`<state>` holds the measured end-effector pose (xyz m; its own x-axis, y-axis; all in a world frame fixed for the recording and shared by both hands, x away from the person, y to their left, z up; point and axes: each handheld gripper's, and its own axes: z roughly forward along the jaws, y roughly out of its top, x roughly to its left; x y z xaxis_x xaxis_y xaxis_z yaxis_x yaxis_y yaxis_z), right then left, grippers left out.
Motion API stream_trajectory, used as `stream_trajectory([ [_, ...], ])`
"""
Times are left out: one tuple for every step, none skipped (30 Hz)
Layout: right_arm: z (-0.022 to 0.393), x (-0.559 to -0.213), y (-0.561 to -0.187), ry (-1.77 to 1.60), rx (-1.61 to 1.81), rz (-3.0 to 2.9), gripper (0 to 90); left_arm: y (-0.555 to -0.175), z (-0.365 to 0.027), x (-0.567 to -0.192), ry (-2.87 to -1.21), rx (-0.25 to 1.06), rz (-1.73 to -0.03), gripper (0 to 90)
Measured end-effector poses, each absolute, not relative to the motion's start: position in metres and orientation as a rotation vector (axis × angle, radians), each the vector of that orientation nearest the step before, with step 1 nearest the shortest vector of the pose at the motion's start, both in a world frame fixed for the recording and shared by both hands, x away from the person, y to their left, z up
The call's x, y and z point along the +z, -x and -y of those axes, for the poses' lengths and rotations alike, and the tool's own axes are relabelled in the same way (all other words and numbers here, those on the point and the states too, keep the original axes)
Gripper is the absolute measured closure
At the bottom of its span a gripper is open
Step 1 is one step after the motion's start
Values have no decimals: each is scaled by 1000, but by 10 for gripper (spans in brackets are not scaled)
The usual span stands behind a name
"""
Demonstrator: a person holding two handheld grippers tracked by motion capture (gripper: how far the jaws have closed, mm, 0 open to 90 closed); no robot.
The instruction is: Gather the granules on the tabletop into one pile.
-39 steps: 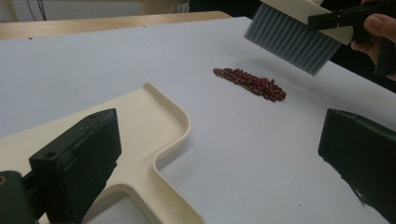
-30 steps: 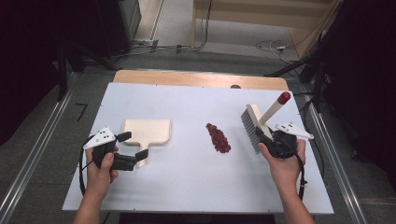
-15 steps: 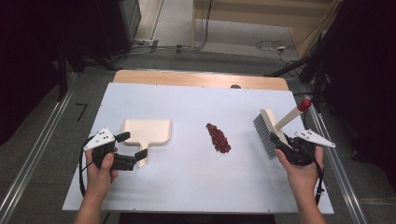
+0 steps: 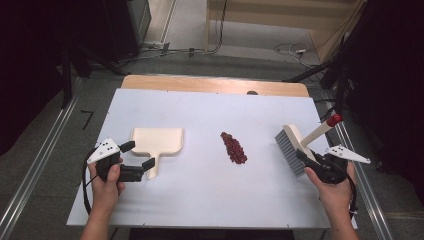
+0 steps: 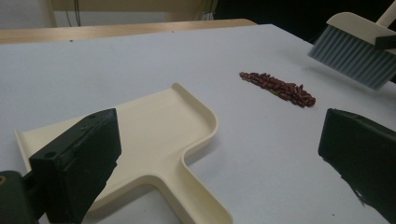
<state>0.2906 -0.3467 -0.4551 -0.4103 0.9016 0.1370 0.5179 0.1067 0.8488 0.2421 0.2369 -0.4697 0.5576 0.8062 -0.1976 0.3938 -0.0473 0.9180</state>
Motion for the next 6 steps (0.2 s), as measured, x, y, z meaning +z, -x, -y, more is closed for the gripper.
stream_trajectory([
  [347,-456,-291,-1386,1239,-1975,650,-242,-237,-470,-1662,460,-1022,0],
  [348,-456,-291,-1386,1244,-1978,650,-243,-237,-471,-1659,461,-1023,0],
  [349,-456,-291,-1384,1247,-1978,650,-243,-237,-471,-1656,459,-1025,0],
  [350,-455,-291,-1381,1246,-1977,650,-243,-238,-471,-1652,455,-1028,0],
  [350,-455,-291,-1381,1249,-1973,650,-243,-238,-471,-1650,456,-1028,0],
  [351,-455,-291,-1386,1257,-1970,650,-243,-238,-471,-1652,460,-1030,0],
])
